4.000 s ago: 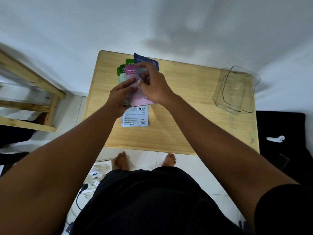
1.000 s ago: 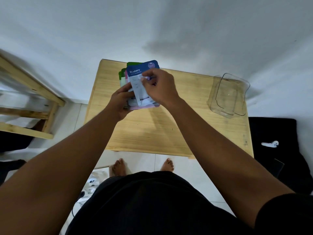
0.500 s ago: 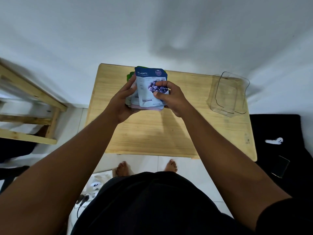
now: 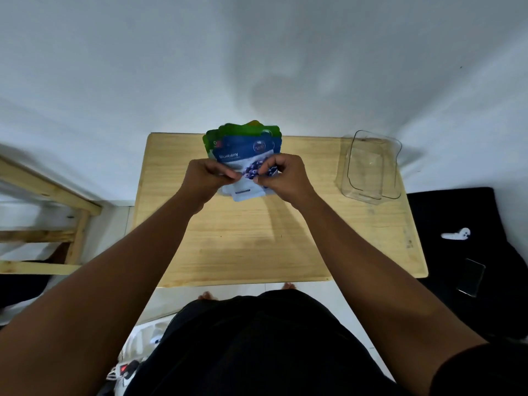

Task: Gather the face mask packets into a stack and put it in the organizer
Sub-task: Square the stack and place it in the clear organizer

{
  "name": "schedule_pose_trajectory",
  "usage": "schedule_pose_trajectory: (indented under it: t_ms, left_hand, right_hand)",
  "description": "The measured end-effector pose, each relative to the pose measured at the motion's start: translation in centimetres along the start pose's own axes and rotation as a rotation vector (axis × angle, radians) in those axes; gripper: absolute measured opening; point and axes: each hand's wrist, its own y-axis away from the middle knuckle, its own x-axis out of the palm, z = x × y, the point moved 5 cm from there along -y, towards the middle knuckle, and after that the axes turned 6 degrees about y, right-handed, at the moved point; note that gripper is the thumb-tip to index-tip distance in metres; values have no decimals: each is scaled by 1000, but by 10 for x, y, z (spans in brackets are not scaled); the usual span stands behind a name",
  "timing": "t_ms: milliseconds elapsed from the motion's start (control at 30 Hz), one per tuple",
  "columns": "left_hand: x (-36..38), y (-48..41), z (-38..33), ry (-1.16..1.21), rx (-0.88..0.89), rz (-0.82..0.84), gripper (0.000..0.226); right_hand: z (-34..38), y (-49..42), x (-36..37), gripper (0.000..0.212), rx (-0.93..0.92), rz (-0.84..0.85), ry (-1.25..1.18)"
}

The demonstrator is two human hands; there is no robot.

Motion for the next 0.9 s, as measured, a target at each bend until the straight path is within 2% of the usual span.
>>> schedule_pose_trajectory:
  t_ms: [100, 233, 300, 400, 567, 667, 733, 767, 833, 900]
  left_hand:
    - [8, -8, -1, -30, 179, -23, 25]
    - [13, -23, 23, -131, 332, -127, 26]
    - [15, -32, 49, -239, 316, -132, 25]
    - [30, -37, 87, -444, 198, 19, 30]
    - [45, -35, 90, -387, 265, 51, 25]
    - [51, -39, 90, -453, 286, 122, 28]
    - [53, -39, 87, -511, 292, 142, 31]
    - [52, -39, 84, -517, 309, 109, 32]
    - [45, -40, 75, -516, 376, -15, 32]
    - [44, -40, 71, -576, 439, -95, 29]
  right_hand:
    - [-7, -10, -8, 39, -100, -93, 24]
    - [-36, -20, -9, 24, -203, -178, 45]
    - [-63, -21, 0, 14, -224, -178, 64]
    - [-99, -16, 21, 8, -214, -140, 107]
    - [-111, -17, 27, 6, -272, -169, 52]
    - [-105, -14, 27, 15, -323, -195, 61]
    - [-109, -17, 27, 8, -320, -188, 77]
    - [-110, -21, 24, 2, -317, -188, 82]
    - [-112, -28, 12, 10, -323, -238, 62]
    - [-109, -29, 7, 6, -367, -274, 56]
